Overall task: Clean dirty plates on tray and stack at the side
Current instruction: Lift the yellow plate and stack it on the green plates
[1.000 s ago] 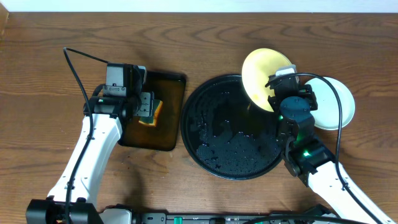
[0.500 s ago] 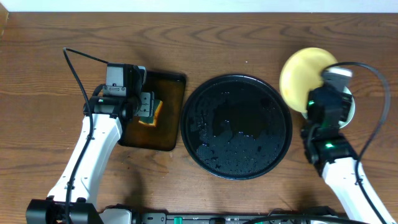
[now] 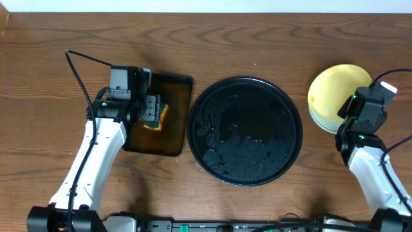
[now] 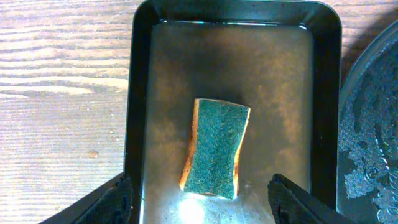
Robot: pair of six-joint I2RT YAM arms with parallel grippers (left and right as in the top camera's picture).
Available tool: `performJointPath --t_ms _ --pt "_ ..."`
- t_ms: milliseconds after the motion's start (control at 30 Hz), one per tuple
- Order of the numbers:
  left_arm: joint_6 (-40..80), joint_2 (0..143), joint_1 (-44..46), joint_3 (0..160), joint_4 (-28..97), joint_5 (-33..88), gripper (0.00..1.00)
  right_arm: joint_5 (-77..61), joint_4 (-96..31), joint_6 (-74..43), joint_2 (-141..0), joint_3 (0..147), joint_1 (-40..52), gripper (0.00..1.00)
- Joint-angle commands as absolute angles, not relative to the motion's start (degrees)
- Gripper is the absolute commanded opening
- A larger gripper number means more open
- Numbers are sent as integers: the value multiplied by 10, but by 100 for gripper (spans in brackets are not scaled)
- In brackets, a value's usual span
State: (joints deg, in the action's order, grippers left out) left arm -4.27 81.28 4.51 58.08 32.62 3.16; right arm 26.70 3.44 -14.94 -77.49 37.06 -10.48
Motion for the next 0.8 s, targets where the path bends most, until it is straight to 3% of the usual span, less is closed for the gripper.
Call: performJointPath --t_ms 0,100,200,267,333,400,567,767 --pt "-37 812 43 585 327 39 71 249 39 -167 -793 375 -119 12" --pt "-37 812 43 585 327 39 77 225 48 -166 -797 375 -119 33" --pt "-37 812 43 585 327 39 79 139 58 -135 -796 375 -119 45" --pt "-31 812 43 585 332 39 79 62 56 -117 -796 375 -118 58" --pt "2 812 43 585 339 39 79 7 44 -117 -795 375 -114 73" --pt "31 812 43 585 342 39 79 -39 25 -117 -795 376 -108 99" --pt "91 812 31 585 369 39 80 -96 -58 -113 -793 384 -89 99" --pt "129 803 -7 585 464 39 79 -118 -277 -79 -791 459 -78 99"
